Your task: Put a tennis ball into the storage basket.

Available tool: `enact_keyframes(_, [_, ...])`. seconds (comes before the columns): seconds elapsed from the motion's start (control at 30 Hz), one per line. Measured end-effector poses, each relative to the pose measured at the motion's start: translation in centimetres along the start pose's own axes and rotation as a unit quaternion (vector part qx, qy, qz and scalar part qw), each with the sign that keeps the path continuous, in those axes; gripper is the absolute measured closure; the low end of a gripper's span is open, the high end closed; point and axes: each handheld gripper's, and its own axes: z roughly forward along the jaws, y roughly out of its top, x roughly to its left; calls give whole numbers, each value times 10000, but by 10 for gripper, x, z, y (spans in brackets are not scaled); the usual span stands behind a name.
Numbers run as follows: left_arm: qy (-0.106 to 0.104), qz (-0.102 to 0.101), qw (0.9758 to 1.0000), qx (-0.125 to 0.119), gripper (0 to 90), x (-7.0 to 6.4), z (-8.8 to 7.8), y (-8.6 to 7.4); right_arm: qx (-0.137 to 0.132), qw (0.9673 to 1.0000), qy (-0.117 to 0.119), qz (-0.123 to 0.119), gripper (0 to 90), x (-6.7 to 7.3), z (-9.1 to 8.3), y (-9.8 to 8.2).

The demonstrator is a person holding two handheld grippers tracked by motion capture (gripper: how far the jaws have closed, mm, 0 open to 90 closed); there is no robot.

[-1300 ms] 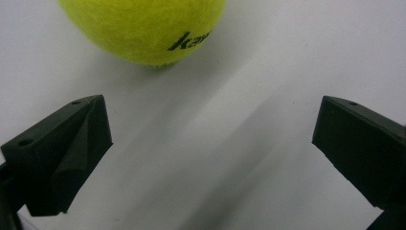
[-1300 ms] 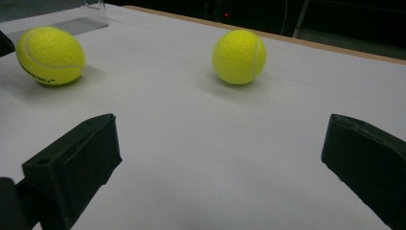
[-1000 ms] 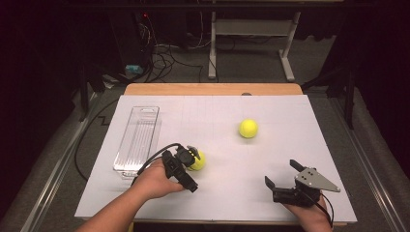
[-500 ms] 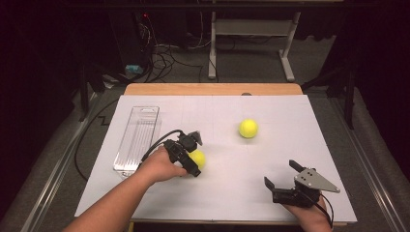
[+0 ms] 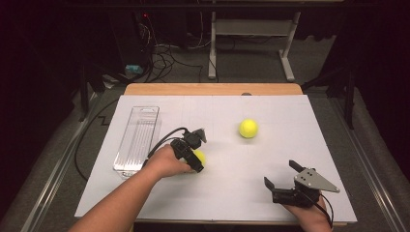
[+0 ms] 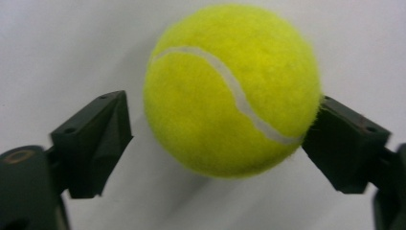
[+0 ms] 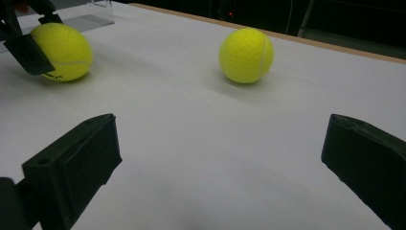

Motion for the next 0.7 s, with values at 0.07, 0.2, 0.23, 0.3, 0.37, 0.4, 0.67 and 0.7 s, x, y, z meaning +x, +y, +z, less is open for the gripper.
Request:
enact_keyframes(0.07, [-86,34,9999,-54,228,0,-2,0,1,10000,0,-2,0,0,0,0])
enact_keyframes(0.2, [-53,64,10000,-45,264,-2,-2,0,9,10000,-5,-31,0,0,0,0])
enact_keyframes(0.23, [-58,65,10000,-35,266,-2,-2,0,9,10000,-1,-34,0,0,0,0])
enact_keyframes(0.3, [-47,59,10000,-34,268,-2,-3,0,5,10000,1,-38,0,0,0,0])
enact_keyframes(0.37, [-115,67,9999,-33,269,-3,-5,-1,9,10000,6,-23,0,1,0,0])
enact_keyframes(0.4, [-119,71,9999,-42,269,-3,-6,-1,7,10000,2,-26,0,0,0,0])
enact_keyframes(0.67, [-62,237,9997,-18,269,-9,-25,-2,-2,10000,14,-36,0,1,0,0])
enact_keyframes(0.7, [-62,237,9997,-18,269,-9,-25,-2,-2,10000,14,-36,0,1,0,0])
